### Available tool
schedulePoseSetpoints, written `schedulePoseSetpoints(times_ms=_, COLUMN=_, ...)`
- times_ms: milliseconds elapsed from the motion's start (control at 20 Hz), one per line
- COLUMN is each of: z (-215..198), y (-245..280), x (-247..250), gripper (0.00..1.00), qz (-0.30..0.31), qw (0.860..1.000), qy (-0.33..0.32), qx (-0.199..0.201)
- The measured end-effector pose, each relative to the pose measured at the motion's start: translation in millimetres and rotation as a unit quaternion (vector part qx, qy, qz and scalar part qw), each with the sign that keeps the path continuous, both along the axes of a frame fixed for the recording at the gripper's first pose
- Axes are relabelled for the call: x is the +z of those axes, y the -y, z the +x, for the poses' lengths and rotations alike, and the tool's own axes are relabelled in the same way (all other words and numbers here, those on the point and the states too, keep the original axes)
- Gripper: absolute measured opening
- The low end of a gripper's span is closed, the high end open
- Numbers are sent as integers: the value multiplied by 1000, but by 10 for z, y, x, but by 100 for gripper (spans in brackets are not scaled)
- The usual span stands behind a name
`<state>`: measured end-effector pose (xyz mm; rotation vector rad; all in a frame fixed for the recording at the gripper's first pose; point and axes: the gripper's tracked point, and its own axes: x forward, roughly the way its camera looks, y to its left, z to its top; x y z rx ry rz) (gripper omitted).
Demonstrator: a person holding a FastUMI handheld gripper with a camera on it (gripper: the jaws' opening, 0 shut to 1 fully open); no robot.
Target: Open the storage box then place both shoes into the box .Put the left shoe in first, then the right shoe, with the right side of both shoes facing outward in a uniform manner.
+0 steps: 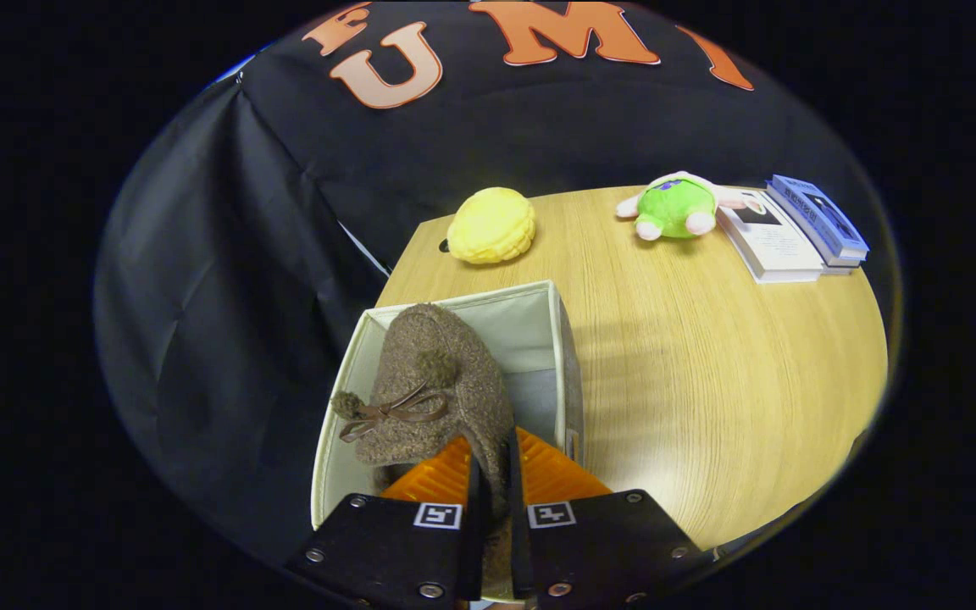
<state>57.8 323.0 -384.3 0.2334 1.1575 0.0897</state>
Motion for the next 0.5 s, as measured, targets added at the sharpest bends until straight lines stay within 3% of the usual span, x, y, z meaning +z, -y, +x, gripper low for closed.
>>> schedulePoseSetpoints(times_ms=250, z=115, y=-62, x=280, gripper=36, qz=13, qw=999, qy=46, qx=-23)
schedulePoseSetpoints(times_ms=500, z=102, y=6, x=637, gripper=41, qz=22, qw=995, qy=96, qx=5)
